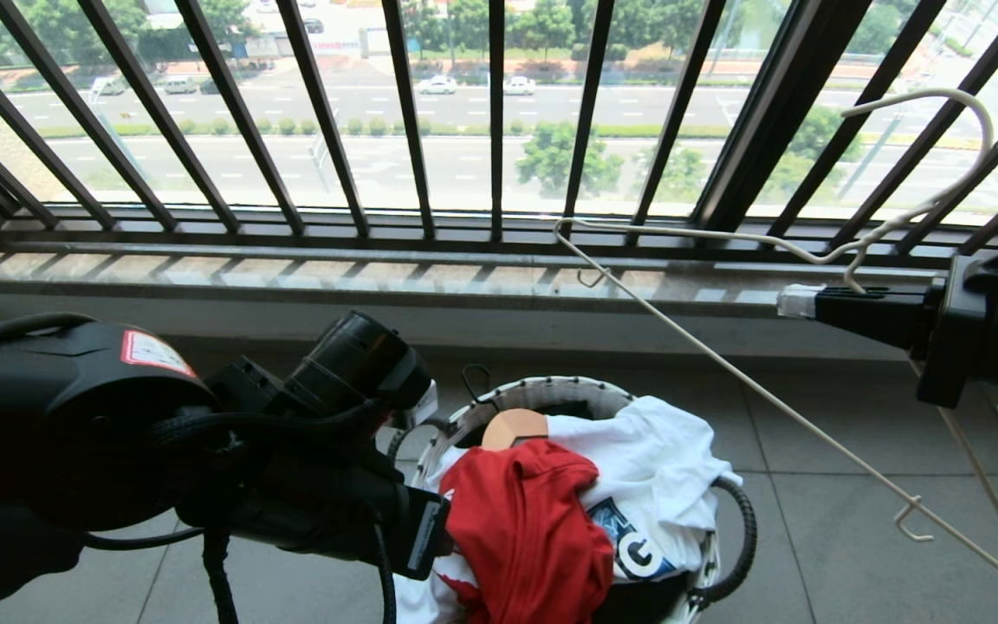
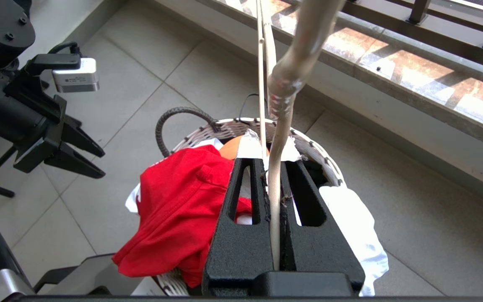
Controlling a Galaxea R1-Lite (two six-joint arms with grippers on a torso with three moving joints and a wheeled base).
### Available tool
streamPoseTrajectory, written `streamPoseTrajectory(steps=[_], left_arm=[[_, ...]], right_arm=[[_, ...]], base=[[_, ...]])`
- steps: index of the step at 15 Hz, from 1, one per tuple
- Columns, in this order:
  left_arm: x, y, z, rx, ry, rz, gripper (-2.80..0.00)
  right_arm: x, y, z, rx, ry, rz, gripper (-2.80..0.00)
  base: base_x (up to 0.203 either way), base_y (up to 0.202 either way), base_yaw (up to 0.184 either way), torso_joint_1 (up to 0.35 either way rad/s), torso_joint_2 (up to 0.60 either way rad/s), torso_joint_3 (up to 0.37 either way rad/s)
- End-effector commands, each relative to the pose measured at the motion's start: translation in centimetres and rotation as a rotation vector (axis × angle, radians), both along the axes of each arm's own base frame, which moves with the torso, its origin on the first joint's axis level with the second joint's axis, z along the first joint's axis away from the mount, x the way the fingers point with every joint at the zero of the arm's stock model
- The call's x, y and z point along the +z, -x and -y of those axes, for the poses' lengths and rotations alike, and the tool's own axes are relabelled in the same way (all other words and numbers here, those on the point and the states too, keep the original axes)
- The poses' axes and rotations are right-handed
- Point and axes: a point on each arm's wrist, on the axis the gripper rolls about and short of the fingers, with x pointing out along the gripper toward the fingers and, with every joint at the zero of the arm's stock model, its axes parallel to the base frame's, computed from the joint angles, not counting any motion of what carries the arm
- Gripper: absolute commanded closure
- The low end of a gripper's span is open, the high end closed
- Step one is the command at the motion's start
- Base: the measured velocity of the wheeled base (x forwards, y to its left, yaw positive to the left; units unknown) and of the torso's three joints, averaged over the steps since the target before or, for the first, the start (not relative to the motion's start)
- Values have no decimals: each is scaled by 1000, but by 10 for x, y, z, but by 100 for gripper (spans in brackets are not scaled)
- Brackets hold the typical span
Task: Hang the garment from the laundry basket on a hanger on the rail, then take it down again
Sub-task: Pick up clothes from the basket
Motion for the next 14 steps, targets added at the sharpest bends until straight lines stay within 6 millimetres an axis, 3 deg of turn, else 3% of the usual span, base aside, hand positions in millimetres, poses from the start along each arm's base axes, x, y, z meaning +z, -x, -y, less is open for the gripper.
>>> streamPoseTrajectory(steps=[1,6,8,9,14], left_arm=[[5,-16,3,-76,-35,71,0],[-10,-49,11,-328,-182,158,0],[-11,-70,5,-488,-102,172,0],[-13,-81,2,-567,-93,205,-280],[-24,-109,11,-669,-106,272,-280]], right_arm=[[0,-1,0,3,0,0,0],[-3,-6,-1,-1,3,-12,0],[-6,-9,-2,-1,7,-29,0],[-7,-10,-2,-1,7,-32,0],[-8,-12,-2,-1,10,-37,0]], base=[[0,0,0,0,0,0],[0,0,0,0,0,0],[0,0,0,0,0,0],[0,0,0,0,0,0],[0,0,0,0,0,0]])
